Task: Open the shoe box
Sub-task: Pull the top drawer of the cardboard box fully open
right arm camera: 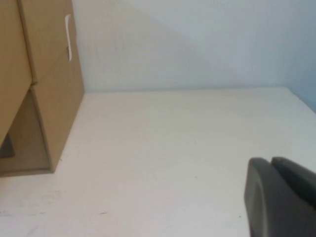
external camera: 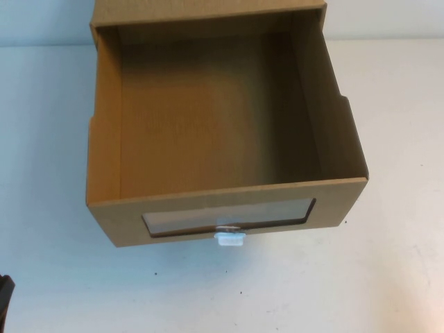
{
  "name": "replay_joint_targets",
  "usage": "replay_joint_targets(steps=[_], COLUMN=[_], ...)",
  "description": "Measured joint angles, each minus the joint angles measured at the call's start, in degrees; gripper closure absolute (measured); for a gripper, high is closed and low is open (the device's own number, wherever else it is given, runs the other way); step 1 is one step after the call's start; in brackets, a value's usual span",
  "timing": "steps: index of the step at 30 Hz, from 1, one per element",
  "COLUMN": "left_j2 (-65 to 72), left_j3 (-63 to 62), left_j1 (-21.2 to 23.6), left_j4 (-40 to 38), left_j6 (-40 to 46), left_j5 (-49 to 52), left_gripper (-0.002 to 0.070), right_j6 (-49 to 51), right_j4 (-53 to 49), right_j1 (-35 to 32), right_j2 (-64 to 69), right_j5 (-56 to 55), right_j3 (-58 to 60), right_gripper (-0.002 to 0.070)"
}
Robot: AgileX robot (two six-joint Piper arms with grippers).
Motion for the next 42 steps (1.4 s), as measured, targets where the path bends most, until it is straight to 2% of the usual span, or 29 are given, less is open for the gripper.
replay_joint_targets(steps=[5,14,42], left_j2=[0.0,0.0,0.0], left_j3=[0.0,0.0,0.0], left_j1=[0.0,0.0,0.0], left_j4=[0.0,-0.1,-0.1], left_j6=[0.0,0.0,0.0], left_j5=[0.0,0.0,0.0], left_gripper=[0.0680,0.0680,0.0680], right_j6=[-0.1,-0.1,-0.1], right_j4=[-0.4,-3.1,-3.3], right_j1=[0.0,-0.6,-0.6], right_j2=[-9.3,-10.2,-10.2], right_j5=[6.4,21.9,22.7], right_j3=[1.6,1.7,1.7], right_gripper=[0.0689,0.0689,0.0689])
